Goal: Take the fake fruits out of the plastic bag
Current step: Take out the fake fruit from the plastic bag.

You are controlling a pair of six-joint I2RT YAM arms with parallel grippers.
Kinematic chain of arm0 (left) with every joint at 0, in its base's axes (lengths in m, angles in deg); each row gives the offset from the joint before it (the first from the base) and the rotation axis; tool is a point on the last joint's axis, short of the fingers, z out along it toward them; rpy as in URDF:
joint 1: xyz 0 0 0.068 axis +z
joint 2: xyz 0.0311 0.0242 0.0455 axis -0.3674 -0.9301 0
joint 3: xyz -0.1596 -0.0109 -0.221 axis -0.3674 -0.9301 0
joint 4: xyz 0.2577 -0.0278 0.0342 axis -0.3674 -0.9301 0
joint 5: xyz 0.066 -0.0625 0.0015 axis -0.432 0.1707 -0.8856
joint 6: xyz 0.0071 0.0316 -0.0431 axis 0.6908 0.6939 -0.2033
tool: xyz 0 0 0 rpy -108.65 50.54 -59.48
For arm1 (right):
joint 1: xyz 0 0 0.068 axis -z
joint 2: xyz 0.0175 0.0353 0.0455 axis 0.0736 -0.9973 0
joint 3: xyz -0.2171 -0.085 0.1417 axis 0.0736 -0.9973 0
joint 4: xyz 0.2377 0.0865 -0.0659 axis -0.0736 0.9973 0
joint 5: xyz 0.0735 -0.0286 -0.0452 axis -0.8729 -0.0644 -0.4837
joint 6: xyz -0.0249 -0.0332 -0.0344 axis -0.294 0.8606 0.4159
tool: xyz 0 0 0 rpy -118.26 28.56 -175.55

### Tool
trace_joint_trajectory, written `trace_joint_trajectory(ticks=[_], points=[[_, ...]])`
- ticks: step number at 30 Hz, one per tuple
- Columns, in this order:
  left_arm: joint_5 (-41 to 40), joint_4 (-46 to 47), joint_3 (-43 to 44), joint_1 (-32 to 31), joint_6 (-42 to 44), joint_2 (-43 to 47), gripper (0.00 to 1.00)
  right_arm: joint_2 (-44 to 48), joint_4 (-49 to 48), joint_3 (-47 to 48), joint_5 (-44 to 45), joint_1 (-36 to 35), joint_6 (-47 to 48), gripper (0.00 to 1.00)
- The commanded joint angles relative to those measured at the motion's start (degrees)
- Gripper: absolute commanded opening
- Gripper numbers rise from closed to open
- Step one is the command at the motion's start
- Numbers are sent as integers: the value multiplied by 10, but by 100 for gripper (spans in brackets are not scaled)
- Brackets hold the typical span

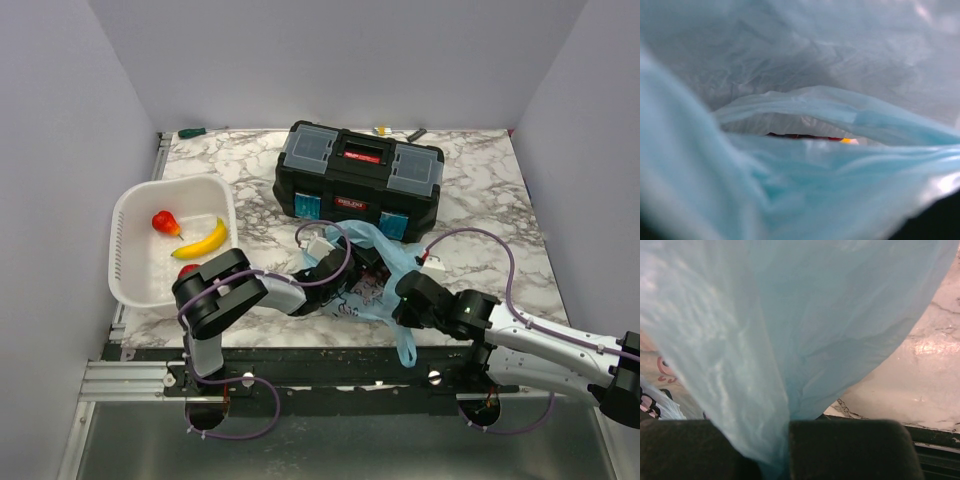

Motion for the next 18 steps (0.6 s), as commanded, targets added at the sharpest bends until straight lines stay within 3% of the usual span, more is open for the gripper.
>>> trace_joint_trajectory(ticks=[1, 6, 16, 18], points=[[-41, 105, 12, -5, 39, -22, 63, 3, 14, 7, 11, -3, -7, 1], [-30, 143, 14, -5, 42, -42, 59, -1, 13, 10, 7, -3, -6, 1], [-7, 202, -5, 3, 56, -45, 25, 3, 20, 10, 7, -4, -4, 1], [-5, 208, -8, 5, 55, -44, 23, 4, 22, 10, 7, -3, -6, 1]])
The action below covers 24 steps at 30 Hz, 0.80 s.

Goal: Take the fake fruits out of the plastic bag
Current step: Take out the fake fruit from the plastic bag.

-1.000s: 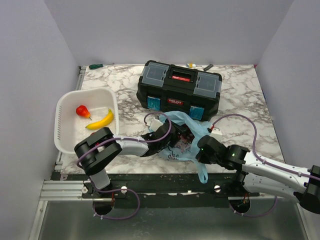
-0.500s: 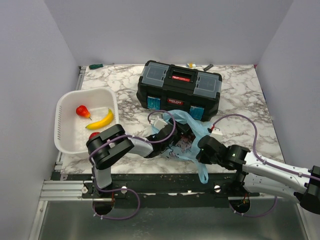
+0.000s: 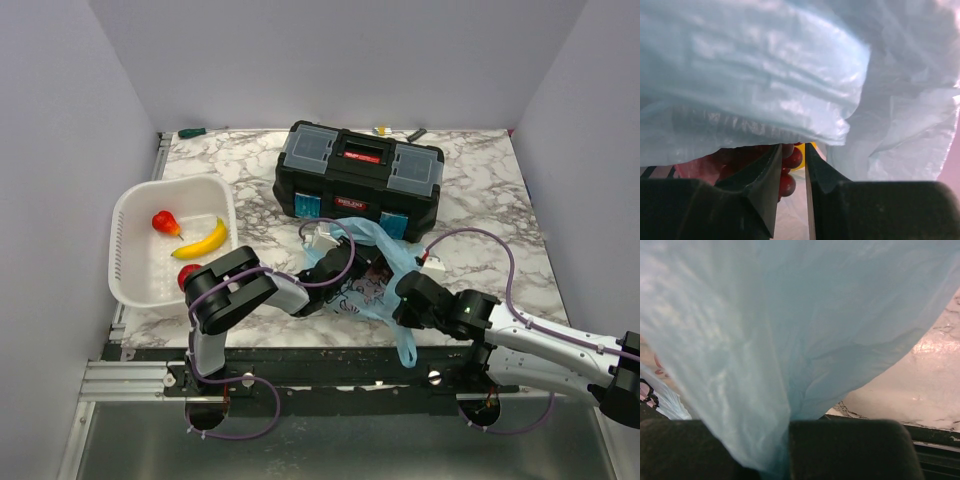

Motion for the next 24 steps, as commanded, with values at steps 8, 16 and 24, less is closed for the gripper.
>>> trace_joint_trajectory(ticks=[8, 16, 24], points=[[8, -22, 0, 9, 0, 3, 40, 13, 26, 14, 9, -3, -6, 1], [-71, -178, 30, -13, 6, 31, 61, 12, 26, 14, 6, -3, -7, 1], [-61, -185, 79, -10, -13, -20, 71, 10, 20, 22, -4, -4, 2, 1]])
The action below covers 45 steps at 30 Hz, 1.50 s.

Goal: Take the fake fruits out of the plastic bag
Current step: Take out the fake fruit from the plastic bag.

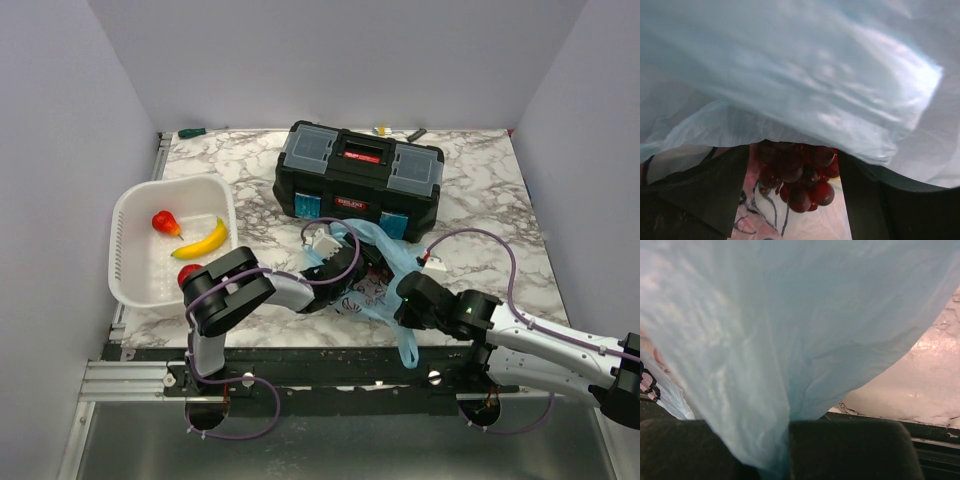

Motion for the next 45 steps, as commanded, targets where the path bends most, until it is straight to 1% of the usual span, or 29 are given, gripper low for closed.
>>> trace_joint_trajectory(ticks=[1, 4, 7, 9, 11, 13, 14, 16, 18, 22, 26, 32, 42, 45], points=[[-6, -26, 48, -1, -17, -38, 72, 3, 7, 23, -3, -4, 2, 1], [-8, -1, 57, -1, -48, -63, 70, 3, 11, 33, -2, -3, 4, 1], [-31, 19, 60, 3, -54, -75, 64, 5, 18, 41, 0, -4, 5, 1], [-36, 47, 58, 11, -53, -86, 56, 9, 20, 42, 0, -4, 5, 1], [-25, 92, 51, 22, -60, -100, 44, 10, 23, 43, 1, -4, 4, 1], [-21, 134, 41, 28, -69, -108, 35, 12, 27, 43, 1, -4, 3, 1], [-19, 155, 35, 31, -68, -109, 33, 12, 30, 44, 3, -4, 2, 1], [-14, 181, 23, 36, -58, -106, 25, 15, 35, 42, 6, -4, 0, 1], [-10, 193, 9, 38, -53, -97, 15, 20, 36, 38, 8, -3, -2, 1], [2, 243, -32, 39, -55, -81, 4, 24, 34, 29, 10, -3, -6, 1], [17, 275, -69, 39, -35, -50, 0, 22, 35, 21, 14, -4, -7, 1], [38, 313, -129, 39, -10, 9, 0, 22, 35, 12, 15, -3, -11, 1], [95, 350, -199, 38, -38, 82, 0, 6, 18, 14, 23, -3, -15, 1], [104, 331, -215, 32, -33, 117, 0, 3, 11, 15, 29, -4, -18, 1]])
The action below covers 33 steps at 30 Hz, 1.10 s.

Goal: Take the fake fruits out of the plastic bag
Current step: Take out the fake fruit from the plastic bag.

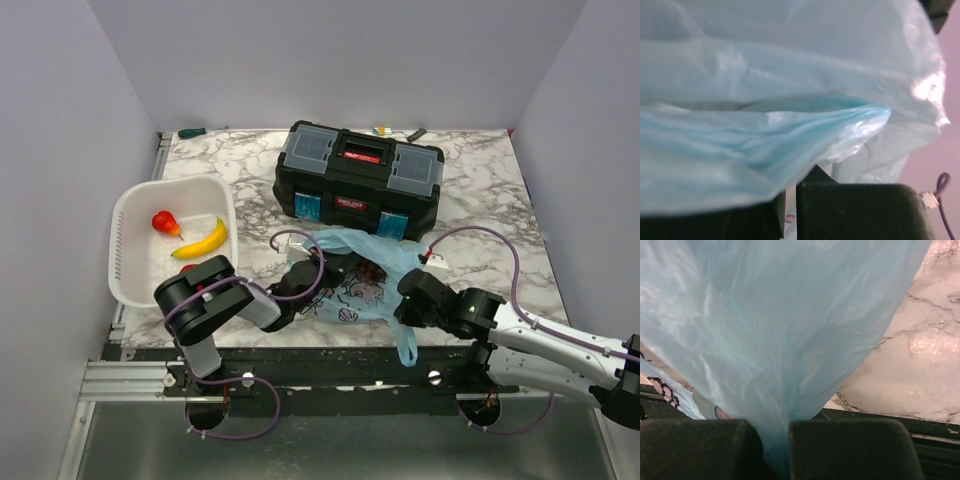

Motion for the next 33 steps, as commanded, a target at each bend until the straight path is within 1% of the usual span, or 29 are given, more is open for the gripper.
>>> trace_joint_trajectory(ticks=[1, 9, 12, 15, 19, 22, 25, 27, 33], points=[[36, 26, -25, -8, -3, 64, 0, -4, -8, -5, 29, -4, -13, 1], [53, -91, -47, -54, 36, 163, 0, 13, -33, -4, 57, -4, -18, 1], [44, -122, -54, -74, 70, 203, 0, 10, -32, 3, 72, -3, -16, 1], [37, -195, -41, -89, 124, 255, 0, 4, -21, 9, 83, -4, -20, 1], [36, -322, -1, -95, 207, 321, 0, 2, -14, 4, 87, -4, -28, 1], [26, -395, 18, -96, 244, 370, 0, 6, -10, 0, 85, -3, -33, 1], [28, -406, 19, -96, 296, 415, 0, 13, -7, -2, 85, -4, -32, 1], [34, -429, 28, -96, 324, 443, 0, 16, -2, -3, 87, -3, -32, 1], [78, -474, 58, -96, 378, 504, 0, 26, 7, -8, 90, -3, -41, 1]])
